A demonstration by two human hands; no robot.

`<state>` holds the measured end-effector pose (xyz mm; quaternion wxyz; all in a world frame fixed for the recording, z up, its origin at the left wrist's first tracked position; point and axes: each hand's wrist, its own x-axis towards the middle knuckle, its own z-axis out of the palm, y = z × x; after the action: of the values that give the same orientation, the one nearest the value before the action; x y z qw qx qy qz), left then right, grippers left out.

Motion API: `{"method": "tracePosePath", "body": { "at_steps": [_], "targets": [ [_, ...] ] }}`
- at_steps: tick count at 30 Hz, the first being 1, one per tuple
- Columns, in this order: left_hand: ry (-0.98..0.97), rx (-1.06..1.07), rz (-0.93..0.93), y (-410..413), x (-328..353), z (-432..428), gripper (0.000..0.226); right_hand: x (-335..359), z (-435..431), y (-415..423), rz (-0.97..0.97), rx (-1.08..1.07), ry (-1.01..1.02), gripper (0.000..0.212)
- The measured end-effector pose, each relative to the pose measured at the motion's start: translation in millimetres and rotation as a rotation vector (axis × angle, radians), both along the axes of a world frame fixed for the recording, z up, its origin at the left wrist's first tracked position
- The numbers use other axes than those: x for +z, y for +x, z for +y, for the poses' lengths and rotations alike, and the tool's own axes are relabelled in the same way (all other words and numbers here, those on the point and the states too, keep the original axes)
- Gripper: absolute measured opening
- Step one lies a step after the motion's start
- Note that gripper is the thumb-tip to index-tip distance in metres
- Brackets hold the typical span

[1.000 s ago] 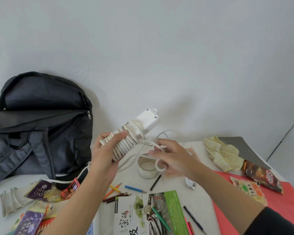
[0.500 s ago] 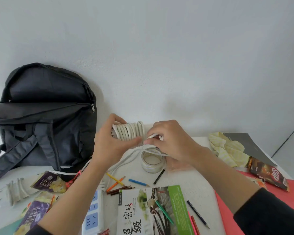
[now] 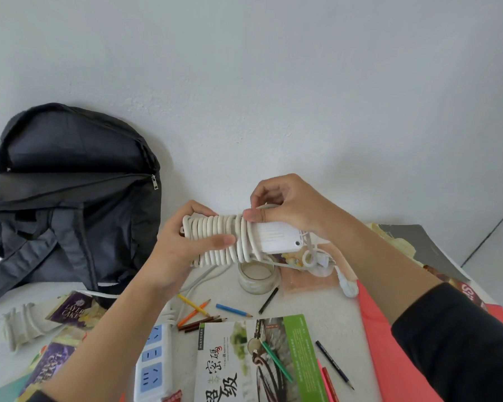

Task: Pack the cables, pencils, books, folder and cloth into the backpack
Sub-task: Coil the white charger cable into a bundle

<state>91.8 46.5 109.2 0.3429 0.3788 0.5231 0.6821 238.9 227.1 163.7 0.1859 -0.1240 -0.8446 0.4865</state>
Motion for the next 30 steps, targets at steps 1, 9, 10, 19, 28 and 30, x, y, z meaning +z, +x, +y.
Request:
{"method": "tracePosePath", "body": {
  "at_steps": [1,9,10,19,28,30],
  "targets": [
    [0.006,0.006,-0.009,1,0,1,0.055,1,1,0,0.004,-0.027,-0.011,0.023],
    [0.018,0.043,-0.009,2,7,5,0.057,7,-7,0,0.021,-0.077,0.093,0.015],
    [0.027,0.044,-0.028,4,7,5,0.055,8,-9,-1,0.020,-0.075,0.120,0.017],
    [0.015,-0.145,-0.257,12,18,2,0.048,18,10,17,-0.080,0.168,-0.569,0.030],
    [0.150,0.050,-0.652,27,37,17,0.027,-33,-14,12,-0.047,-0.089,-0.289,0.032],
    [0.225,0.145,-0.620,17,38,18,0.036,-50,-15,22,-0.186,-0.139,0.048,0.040]
  ]
}}
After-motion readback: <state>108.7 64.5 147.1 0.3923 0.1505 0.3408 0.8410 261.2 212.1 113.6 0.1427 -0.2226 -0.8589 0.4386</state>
